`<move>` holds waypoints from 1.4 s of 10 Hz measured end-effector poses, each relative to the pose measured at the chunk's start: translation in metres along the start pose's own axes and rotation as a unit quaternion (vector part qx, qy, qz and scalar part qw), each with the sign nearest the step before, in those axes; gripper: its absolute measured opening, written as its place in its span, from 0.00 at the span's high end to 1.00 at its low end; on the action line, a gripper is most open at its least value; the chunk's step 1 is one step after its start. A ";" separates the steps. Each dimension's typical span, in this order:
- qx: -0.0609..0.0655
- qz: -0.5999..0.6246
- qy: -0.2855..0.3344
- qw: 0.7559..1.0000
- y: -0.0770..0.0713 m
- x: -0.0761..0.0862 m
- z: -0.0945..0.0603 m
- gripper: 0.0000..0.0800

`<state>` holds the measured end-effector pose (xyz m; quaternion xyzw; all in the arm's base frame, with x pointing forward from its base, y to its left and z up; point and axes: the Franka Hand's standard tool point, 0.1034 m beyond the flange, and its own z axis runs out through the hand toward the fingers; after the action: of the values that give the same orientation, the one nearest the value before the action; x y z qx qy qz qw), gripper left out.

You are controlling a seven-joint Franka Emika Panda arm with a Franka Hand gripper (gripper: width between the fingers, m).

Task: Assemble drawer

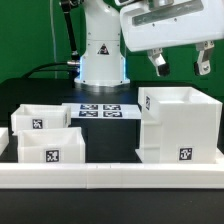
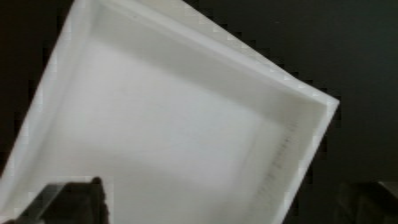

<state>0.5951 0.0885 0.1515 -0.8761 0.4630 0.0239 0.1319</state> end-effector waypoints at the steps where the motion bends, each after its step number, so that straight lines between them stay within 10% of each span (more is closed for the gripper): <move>1: -0.023 -0.065 0.002 0.998 0.009 -0.004 0.005 0.19; 2: -0.048 -0.138 -0.006 0.989 0.021 -0.002 0.004 0.19; 9: -0.059 -0.278 0.005 0.959 0.041 0.031 -0.006 0.19; 14: -0.078 -0.476 0.019 0.876 0.078 0.091 -0.016 0.19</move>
Offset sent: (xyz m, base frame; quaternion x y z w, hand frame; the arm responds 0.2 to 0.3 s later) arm -0.0183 -0.0483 0.0008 -0.0558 0.0133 -0.2160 0.9747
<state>0.5817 -0.0302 0.1361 -0.9985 -0.0112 -0.0220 0.0496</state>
